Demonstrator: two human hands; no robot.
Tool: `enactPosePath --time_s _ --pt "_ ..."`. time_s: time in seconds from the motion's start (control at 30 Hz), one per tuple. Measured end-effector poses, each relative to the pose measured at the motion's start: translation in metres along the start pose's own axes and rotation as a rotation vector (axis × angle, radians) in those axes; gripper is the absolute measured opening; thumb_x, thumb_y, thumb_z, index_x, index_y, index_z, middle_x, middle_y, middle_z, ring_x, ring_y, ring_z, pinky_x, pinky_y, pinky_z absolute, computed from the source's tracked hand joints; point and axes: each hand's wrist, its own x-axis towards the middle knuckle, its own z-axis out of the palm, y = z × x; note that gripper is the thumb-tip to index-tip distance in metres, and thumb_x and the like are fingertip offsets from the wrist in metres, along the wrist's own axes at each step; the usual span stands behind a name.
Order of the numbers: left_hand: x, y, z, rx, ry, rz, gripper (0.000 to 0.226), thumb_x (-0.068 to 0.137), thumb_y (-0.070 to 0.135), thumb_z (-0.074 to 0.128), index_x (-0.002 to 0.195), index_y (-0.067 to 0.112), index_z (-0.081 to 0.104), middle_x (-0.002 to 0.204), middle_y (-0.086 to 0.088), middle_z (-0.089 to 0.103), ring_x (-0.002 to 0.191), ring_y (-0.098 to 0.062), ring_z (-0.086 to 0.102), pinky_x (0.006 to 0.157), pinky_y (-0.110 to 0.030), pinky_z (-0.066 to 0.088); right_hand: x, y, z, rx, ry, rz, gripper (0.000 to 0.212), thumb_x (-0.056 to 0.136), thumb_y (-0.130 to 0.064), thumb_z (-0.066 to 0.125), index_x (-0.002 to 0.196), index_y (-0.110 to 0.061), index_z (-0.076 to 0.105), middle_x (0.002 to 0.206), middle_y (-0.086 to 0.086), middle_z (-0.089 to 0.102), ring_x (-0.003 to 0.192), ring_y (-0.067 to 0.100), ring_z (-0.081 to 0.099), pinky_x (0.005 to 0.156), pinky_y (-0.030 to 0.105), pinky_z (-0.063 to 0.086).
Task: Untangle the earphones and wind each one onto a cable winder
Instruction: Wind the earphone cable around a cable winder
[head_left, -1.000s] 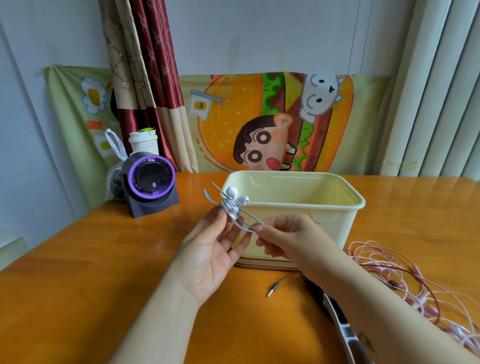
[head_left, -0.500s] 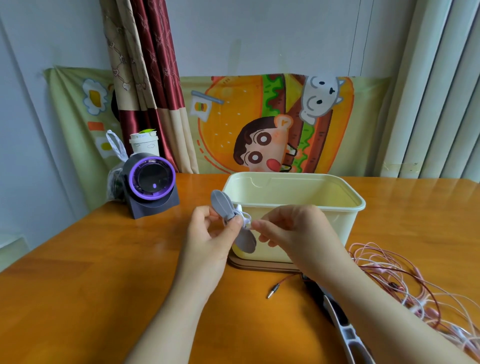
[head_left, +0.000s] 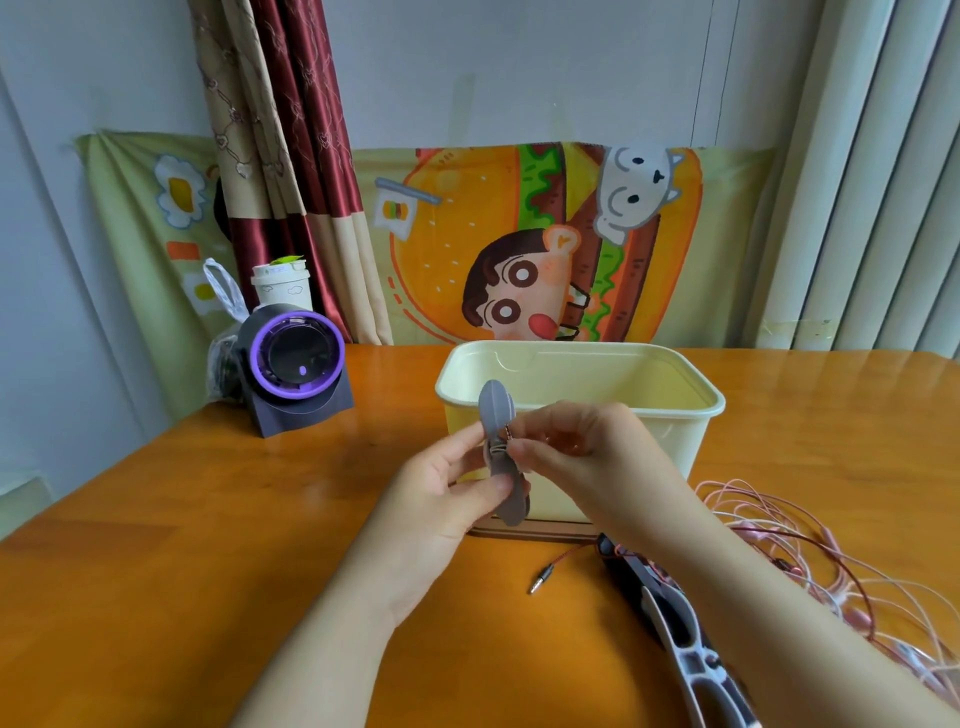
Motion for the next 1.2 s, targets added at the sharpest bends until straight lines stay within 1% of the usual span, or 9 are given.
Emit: enactPosePath --time_s 0.13,0.27,0.33,0.43,0.53,0.7,0.8,1.03,1.2 --pt "0.001 -0.003 0.001 0.091 0.036 -0.008 0.044 0.091 0.016 0.065 0.128 0.038 0.058 0.118 0.010 0.070 0.116 -0.013 0.062 0.108 -0.044 0.043 -0.001 0.003 0.005 -0.072 -0.019 -0.030 0.014 0.086 -0.017 0.066 0.094 -0.024 0.076 0.084 -0.006 0.070 0.077 0.013 0.064 0.076 0.035 0.052" --pt "0.000 0.001 0.002 0.050 0.064 0.022 0.035 0.092 0.014 0.062 0.117 0.039 0.064 0.112 0.009 0.072 0.115 -0.015 0.063 0.106 -0.045 0.044 -0.002 0.000 0.007 -0.102 0.007 -0.088 0.011 0.086 -0.017 0.066 0.090 -0.024 0.074 0.080 -0.010 0.067 0.074 0.007 0.059 0.067 0.020 0.048" --pt "-0.001 0.006 0.003 -0.071 0.100 0.036 0.034 0.090 0.010 0.061 0.116 0.032 0.064 0.110 0.004 0.073 0.111 -0.017 0.065 0.103 -0.043 0.046 -0.002 -0.002 0.007 -0.024 0.058 -0.094 0.007 0.086 -0.015 0.066 0.083 -0.021 0.068 0.074 -0.010 0.066 0.069 0.006 0.058 0.061 0.017 0.046" --pt "0.000 0.011 -0.001 -0.358 0.172 0.023 0.044 0.076 0.014 0.064 0.120 0.019 0.062 0.112 -0.006 0.072 0.108 -0.021 0.066 0.097 -0.036 0.048 -0.001 -0.004 0.003 0.165 0.090 -0.055 0.008 0.088 -0.013 0.064 0.080 -0.016 0.064 0.077 0.001 0.070 0.071 0.017 0.062 0.068 0.035 0.053" --pt "0.002 0.012 -0.005 -0.488 0.241 0.009 0.041 0.072 0.021 0.065 0.114 0.020 0.065 0.115 -0.007 0.071 0.086 -0.005 0.066 0.085 -0.027 0.044 -0.003 -0.003 0.004 0.206 0.039 -0.036 0.008 0.087 -0.015 0.066 0.079 -0.018 0.066 0.075 0.005 0.070 0.072 0.023 0.063 0.074 0.043 0.052" --pt "0.005 0.006 -0.005 -0.680 0.378 0.019 0.038 0.075 0.016 0.066 0.113 0.014 0.062 0.116 -0.011 0.070 0.103 -0.020 0.068 0.080 -0.028 0.058 -0.007 -0.004 0.011 0.197 -0.093 -0.030 0.007 0.084 -0.018 0.071 0.078 -0.017 0.068 0.077 0.007 0.070 0.072 0.029 0.062 0.071 0.041 0.052" --pt "0.006 0.005 -0.004 -0.637 0.444 0.087 0.029 0.079 0.010 0.065 0.108 0.013 0.060 0.114 -0.013 0.069 0.099 -0.024 0.070 0.073 -0.026 0.059 -0.008 -0.010 0.013 0.235 -0.092 -0.042 0.008 0.084 -0.018 0.071 0.076 -0.018 0.068 0.073 0.002 0.070 0.066 0.019 0.062 0.066 0.032 0.051" --pt "0.005 0.008 0.002 -0.390 0.397 0.167 0.018 0.085 0.014 0.062 0.100 0.023 0.062 0.088 0.008 0.072 0.087 -0.007 0.068 0.081 -0.028 0.048 -0.006 -0.015 0.009 0.227 0.100 -0.018 0.009 0.086 -0.019 0.067 0.078 -0.017 0.064 0.076 0.004 0.072 0.072 0.019 0.067 0.074 0.045 0.054" --pt "0.003 0.010 0.000 -0.278 0.285 0.209 0.022 0.081 0.024 0.061 0.102 0.019 0.061 0.090 0.010 0.073 0.091 -0.004 0.067 0.086 -0.029 0.047 -0.003 -0.013 0.002 0.199 0.188 0.005 0.010 0.087 -0.018 0.065 0.078 -0.015 0.064 0.074 0.003 0.073 0.069 0.015 0.067 0.071 0.039 0.056"
